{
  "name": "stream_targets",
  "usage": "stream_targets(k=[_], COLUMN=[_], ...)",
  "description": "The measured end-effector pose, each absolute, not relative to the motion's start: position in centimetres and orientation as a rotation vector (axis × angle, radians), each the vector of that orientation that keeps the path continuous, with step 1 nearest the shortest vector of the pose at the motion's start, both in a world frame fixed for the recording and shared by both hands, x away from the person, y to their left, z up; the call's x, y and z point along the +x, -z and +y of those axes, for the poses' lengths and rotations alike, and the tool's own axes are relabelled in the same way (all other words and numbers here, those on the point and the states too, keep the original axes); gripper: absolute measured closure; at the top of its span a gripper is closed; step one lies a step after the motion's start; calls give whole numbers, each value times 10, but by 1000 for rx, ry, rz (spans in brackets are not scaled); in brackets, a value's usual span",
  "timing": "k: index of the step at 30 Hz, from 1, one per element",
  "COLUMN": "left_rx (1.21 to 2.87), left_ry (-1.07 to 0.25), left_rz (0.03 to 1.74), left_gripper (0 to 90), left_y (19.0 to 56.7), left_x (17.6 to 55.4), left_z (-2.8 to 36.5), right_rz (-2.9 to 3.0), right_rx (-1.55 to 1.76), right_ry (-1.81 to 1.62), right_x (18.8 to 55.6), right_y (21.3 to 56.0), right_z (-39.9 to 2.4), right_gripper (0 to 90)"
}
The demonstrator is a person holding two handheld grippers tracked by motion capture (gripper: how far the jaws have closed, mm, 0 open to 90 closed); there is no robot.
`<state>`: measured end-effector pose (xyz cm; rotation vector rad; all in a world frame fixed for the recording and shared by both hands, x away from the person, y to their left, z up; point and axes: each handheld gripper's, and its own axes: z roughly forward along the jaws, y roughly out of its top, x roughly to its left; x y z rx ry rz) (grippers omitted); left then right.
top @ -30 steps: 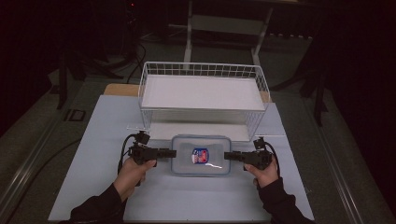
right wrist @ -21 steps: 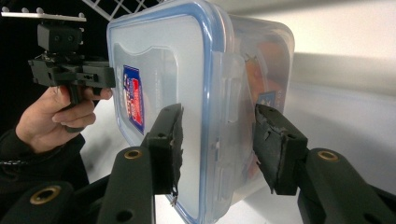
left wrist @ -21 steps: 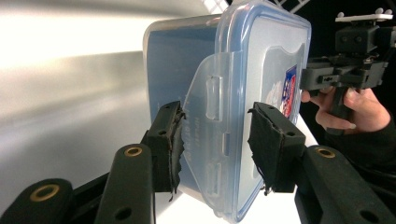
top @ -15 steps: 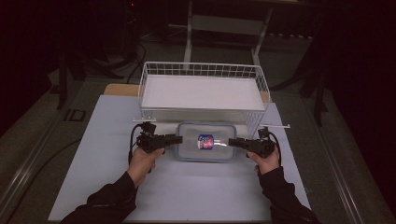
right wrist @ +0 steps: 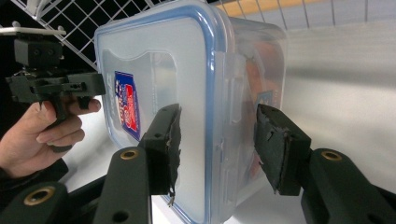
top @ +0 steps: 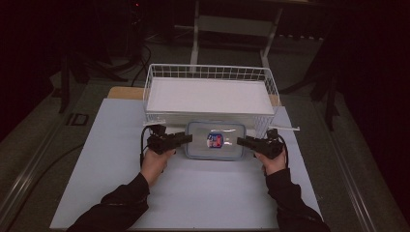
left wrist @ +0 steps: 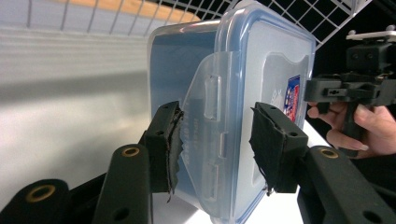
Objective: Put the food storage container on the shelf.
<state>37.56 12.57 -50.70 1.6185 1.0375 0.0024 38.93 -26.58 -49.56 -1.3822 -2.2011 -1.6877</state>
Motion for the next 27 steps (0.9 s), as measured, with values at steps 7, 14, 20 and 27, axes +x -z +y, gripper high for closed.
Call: stream_targets(k=[7,14,20,27], left_rx=[1580,1559,1549,1535], left_ry=[-34,-58,-84,-77], left_rz=[1042,1047,1060,1077], left_gripper=[525,508,488,477], left_y=[511,512,512,512], left_x=[382,389,389,391], left_z=[128,128,125,125], right_rz=[-2218,-2242,-2213,-2210], right_rx=[-1380,-1377,-1405,-1453], right_ry=[1721,1742,1744,1741], right_x=[397,404,404,405], right_y=[498,495,495,494], right_z=[-260,-258,-256,-252], right_gripper=[515,512,503,489])
